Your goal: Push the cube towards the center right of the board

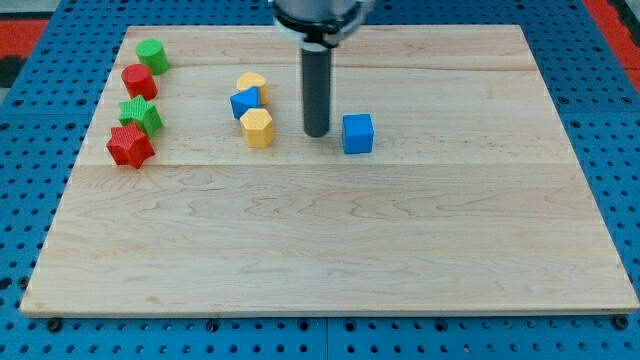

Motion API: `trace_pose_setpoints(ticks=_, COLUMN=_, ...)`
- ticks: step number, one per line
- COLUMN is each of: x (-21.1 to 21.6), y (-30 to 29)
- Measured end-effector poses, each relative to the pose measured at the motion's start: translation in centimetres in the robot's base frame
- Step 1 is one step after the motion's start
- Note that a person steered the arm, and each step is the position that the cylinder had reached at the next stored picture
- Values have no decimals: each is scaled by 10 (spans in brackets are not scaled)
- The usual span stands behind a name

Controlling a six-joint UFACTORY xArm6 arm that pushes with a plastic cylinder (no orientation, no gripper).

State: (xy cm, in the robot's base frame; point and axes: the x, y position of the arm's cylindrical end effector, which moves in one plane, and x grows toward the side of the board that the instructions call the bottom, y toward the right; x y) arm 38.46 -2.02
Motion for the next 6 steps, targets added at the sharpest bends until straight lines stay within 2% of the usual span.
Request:
trace_pose_setpoints(ticks=1, x=18, y=92)
trace_pose_setpoints(ticks=2, x=28, y=101)
trace_pose_setpoints(ticks=4, x=89, y=82)
trace_pose_setpoints(ticks=5, x=80, y=144)
trace_pose_setpoints(ticks=6, x=40, y=144)
